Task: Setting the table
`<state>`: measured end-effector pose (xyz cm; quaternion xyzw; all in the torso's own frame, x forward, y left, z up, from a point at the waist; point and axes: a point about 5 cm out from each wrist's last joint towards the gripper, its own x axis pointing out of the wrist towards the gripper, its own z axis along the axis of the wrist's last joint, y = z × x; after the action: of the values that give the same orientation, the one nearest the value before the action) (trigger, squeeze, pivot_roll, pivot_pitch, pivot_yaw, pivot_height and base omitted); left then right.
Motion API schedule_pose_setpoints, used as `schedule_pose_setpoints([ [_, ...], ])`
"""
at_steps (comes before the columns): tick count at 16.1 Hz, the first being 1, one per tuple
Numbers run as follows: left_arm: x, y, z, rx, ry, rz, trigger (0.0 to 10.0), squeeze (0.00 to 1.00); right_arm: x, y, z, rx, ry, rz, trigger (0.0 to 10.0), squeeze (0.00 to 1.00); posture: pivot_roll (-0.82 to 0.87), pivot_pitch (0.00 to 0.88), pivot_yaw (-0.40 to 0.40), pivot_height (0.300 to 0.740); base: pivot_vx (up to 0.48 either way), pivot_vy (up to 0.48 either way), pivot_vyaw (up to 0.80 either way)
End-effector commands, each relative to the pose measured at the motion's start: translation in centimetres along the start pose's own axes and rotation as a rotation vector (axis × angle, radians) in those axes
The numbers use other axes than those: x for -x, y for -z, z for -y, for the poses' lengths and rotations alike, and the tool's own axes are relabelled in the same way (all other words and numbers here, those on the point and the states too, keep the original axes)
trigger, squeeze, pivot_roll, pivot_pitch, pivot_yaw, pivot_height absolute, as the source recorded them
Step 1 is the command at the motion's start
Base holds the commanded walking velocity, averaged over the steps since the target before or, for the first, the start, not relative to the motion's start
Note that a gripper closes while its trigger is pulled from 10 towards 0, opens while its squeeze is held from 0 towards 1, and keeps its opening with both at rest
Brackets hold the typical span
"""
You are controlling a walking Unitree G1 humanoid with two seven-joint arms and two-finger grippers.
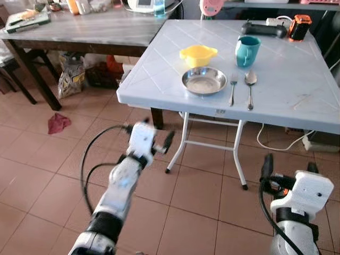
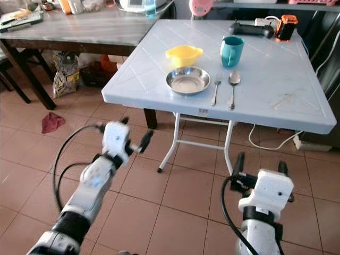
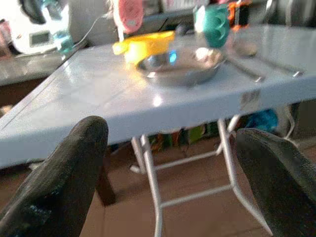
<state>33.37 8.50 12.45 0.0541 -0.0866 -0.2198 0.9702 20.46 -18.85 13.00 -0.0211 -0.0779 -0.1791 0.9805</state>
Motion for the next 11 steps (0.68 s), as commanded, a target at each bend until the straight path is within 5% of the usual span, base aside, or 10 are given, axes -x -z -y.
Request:
schedule_pose_setpoints([
  [1, -0.1, 0.0, 0.2, 0.010, 0.023, -0.008, 10.0, 0.00, 0.0, 0.2, -0.4, -0.006, -0.009, -0.019, 10.0, 0.00, -0.04, 0.082, 0.071, 0.714, 0.000, 0.000, -0.80],
  [4, -0.2, -0.1, 1.2, 0.054, 0.043, 0.006, 10.0, 0.00, 0.0, 0.1, -0.9, -0.002, -0.050, -0.017, 10.0, 0.00, -0.05, 0.077, 0.062, 0.714, 0.000, 0.000, -0.59],
  [11, 0.0, -0.2, 1.6, 0.085, 0.088, 0.026, 10.0, 0.00, 0.2, 0.0, -0.6, 0.021, -0.053, -0.023, 10.0, 0.00, -0.05, 0.094, 0.057, 0.714, 0.000, 0.000, 0.00],
])
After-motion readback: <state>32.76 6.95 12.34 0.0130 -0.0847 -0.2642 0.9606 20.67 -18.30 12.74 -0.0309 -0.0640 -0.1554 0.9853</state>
